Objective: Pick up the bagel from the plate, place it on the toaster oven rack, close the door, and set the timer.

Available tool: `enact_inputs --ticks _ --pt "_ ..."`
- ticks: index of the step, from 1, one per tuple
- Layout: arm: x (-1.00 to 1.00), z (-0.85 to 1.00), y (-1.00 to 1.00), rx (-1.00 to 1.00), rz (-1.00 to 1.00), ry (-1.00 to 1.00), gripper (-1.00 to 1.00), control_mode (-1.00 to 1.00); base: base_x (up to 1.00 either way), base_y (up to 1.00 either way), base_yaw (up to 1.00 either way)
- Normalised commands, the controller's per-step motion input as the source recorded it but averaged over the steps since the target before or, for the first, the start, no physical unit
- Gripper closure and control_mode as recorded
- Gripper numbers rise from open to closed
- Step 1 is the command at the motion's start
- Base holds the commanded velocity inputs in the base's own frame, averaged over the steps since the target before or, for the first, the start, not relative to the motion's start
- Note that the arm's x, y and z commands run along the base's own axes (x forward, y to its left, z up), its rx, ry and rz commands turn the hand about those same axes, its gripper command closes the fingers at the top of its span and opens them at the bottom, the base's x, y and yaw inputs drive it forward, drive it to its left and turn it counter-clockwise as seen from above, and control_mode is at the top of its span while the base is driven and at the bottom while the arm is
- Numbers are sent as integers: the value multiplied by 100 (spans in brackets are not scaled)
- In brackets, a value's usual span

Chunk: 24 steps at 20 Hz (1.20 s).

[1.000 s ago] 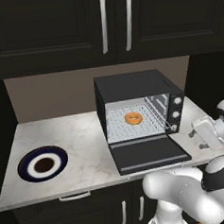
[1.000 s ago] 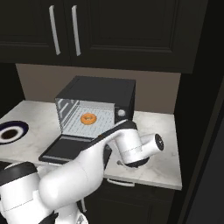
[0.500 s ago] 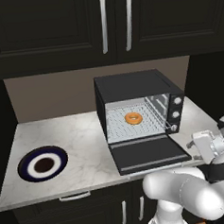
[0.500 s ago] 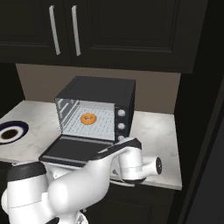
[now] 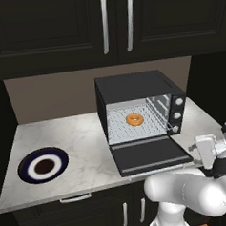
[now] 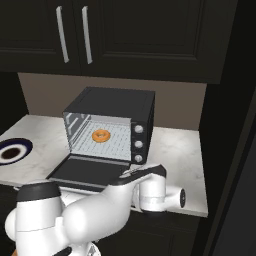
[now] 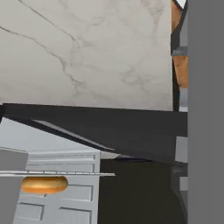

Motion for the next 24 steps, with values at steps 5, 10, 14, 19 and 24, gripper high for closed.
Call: enact_inputs --ticks 5,10,14,19,24 --pt "-6 -3 29 5 0 0 -100 -100 0 0 0" --pt "0 0 24 5 0 0 -100 -100 0 0 0" --pt "0 -5 13 4 0 0 -100 -100 0 0 0" --pt "0 -1 8 5 0 0 -100 -100 0 0 0" --pt "31 0 11 7 0 0 -100 -100 0 0 0"
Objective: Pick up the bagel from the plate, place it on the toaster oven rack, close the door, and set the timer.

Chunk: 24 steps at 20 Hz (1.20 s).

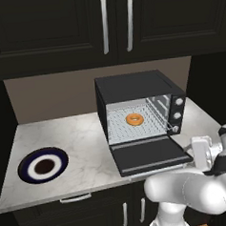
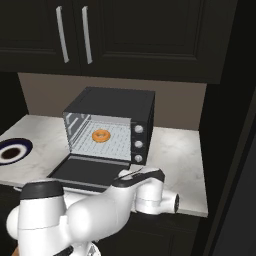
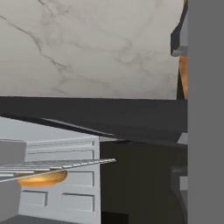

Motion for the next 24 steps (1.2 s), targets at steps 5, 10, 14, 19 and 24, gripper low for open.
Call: enact_inputs --ticks 5,10,14,19,24 --pt "33 5 22 9 0 0 -100 -100 0 0 0" --pt "35 33 24 10 -1 0 -100 -100 0 0 0" --pt "38 49 31 10 -4 0 -100 -100 0 0 0" --pt "43 61 39 10 -7 0 -100 -100 0 0 0" --pt "56 64 39 8 -10 0 -100 -100 0 0 0"
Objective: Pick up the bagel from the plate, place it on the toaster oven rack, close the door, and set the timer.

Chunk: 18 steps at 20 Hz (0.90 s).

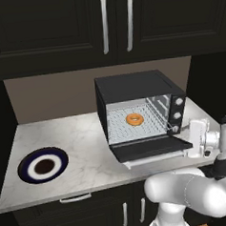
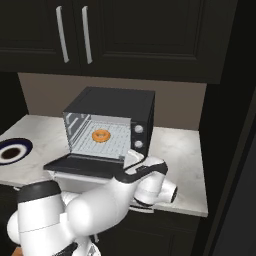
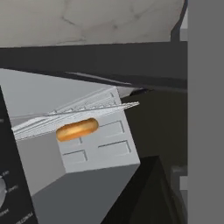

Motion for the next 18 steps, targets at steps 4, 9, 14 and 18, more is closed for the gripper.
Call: enact_inputs --ticks 4,9,14,18 --pt "61 59 35 8 -9 0 -100 -100 0 0 0" --pt "53 55 18 8 -9 0 -100 -100 0 0 0" --pt "46 54 13 11 -9 0 -100 -100 0 0 0" --pt "30 51 17 13 -9 0 -100 -100 0 0 0"
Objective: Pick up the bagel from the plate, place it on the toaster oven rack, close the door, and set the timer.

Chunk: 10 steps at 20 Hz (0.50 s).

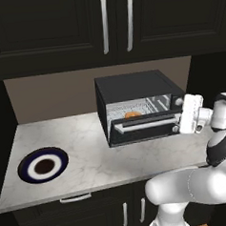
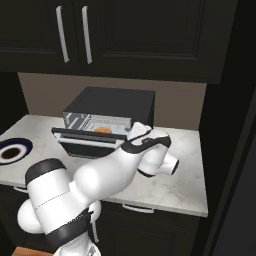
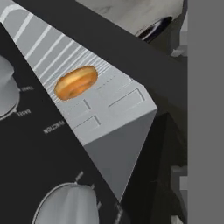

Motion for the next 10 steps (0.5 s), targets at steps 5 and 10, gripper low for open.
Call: enact_inputs --ticks 5,10 --pt "3 31 18 15 -12 0 -100 -100 0 0 0" --pt "0 5 25 12 -22 0 -100 -100 0 0 0"
